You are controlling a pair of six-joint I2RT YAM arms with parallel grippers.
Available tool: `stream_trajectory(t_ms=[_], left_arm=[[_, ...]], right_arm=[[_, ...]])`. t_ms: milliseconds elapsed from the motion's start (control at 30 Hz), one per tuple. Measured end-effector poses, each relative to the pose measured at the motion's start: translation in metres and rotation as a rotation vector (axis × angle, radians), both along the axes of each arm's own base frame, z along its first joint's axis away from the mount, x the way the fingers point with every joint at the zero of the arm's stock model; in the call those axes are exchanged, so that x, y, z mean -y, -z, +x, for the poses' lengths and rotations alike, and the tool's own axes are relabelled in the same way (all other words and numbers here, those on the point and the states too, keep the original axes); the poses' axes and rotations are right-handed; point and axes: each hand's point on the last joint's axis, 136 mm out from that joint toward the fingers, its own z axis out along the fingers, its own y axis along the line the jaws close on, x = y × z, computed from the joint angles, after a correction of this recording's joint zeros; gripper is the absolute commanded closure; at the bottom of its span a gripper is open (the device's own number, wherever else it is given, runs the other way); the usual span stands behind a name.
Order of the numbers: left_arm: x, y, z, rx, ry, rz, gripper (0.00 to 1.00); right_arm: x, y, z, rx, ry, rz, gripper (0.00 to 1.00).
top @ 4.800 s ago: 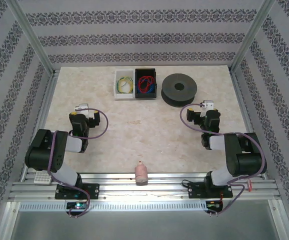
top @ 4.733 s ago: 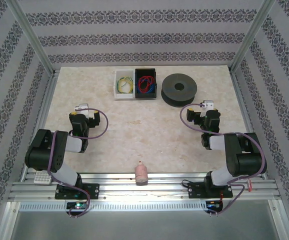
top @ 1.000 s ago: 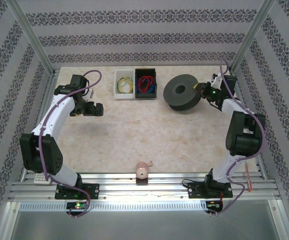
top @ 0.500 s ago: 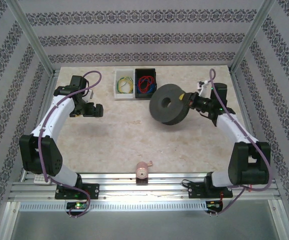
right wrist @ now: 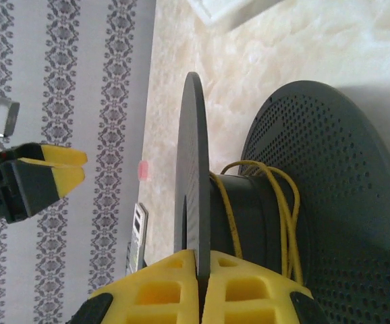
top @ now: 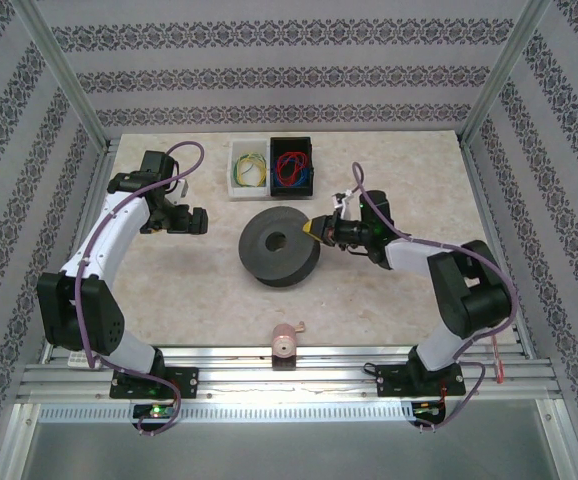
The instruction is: Wrap the cables
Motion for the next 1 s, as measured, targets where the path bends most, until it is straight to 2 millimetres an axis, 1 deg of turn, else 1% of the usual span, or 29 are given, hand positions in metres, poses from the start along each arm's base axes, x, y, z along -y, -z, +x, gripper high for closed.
stream_trajectory(t_ms=[67, 100, 133, 200, 233, 267, 367, 433, 500, 600, 633, 700, 733, 800, 867, 933, 967, 1000], left_arm=[[0.0, 0.0, 0.0, 0.0, 0.0, 0.0, 0.01], [0.0, 0.0, 0.0, 0.0, 0.0, 0.0, 0.01], [0.0, 0.0, 0.0, 0.0, 0.0, 0.0, 0.01], [0.0, 0.0, 0.0, 0.0, 0.0, 0.0, 0.01], [0.0, 0.0, 0.0, 0.0, 0.0, 0.0, 0.01], [0.0, 0.0, 0.0, 0.0, 0.0, 0.0, 0.01], [0.0, 0.0, 0.0, 0.0, 0.001, 0.0, 0.01], [0.001, 0.0, 0.0, 0.0, 0.003, 0.0, 0.01], [0.002, 0.0, 0.0, 0.0, 0.007, -0.001, 0.01], [0.003, 0.0, 0.0, 0.0, 0.011, -0.002, 0.01], [0.003, 0.0, 0.0, 0.0, 0.011, -0.002, 0.01], [0.003, 0.0, 0.0, 0.0, 0.011, -0.002, 0.01], [0.003, 0.0, 0.0, 0.0, 0.011, -0.001, 0.01], [0.003, 0.0, 0.0, 0.0, 0.011, -0.002, 0.01], [0.003, 0.0, 0.0, 0.0, 0.011, -0.002, 0.01], [0.003, 0.0, 0.0, 0.0, 0.013, -0.001, 0.01], [0.004, 0.0, 0.0, 0.0, 0.015, -0.001, 0.01], [0.004, 0.0, 0.0, 0.0, 0.017, -0.001, 0.01]], right_arm=[[-0.006, 0.004, -0.002, 0.003, -0.013, 0.0, 1.0], [-0.007, 0.005, -0.001, 0.005, -0.013, -0.003, 0.98], [-0.007, 0.006, -0.002, 0.008, -0.015, -0.007, 0.9], [-0.005, 0.011, -0.002, 0.018, -0.01, -0.037, 0.84], [-0.003, 0.018, -0.002, 0.02, -0.005, -0.067, 0.79], [0.001, 0.026, -0.002, 0.016, 0.002, -0.108, 0.77], [0.015, 0.054, -0.008, -0.008, 0.015, -0.241, 0.75], [0.018, 0.053, -0.005, 0.029, 0.006, -0.29, 0.69], [0.023, 0.051, 0.0, 0.061, 0.006, -0.359, 0.58], [0.035, 0.048, 0.004, 0.084, 0.001, -0.478, 0.32], [0.038, 0.042, 0.008, 0.1, 0.002, -0.511, 0.23], [0.041, 0.022, 0.019, 0.152, 0.008, -0.56, 0.04], [0.041, 0.006, 0.028, 0.188, 0.014, -0.574, 0.02], [0.037, -0.029, 0.047, 0.266, 0.033, -0.57, 0.02], [0.029, -0.067, 0.067, 0.346, 0.056, -0.543, 0.02], [0.019, -0.099, 0.089, 0.407, 0.075, -0.504, 0.02], [0.012, -0.113, 0.101, 0.432, 0.083, -0.485, 0.02], [0.005, -0.121, 0.113, 0.446, 0.091, -0.468, 0.02]])
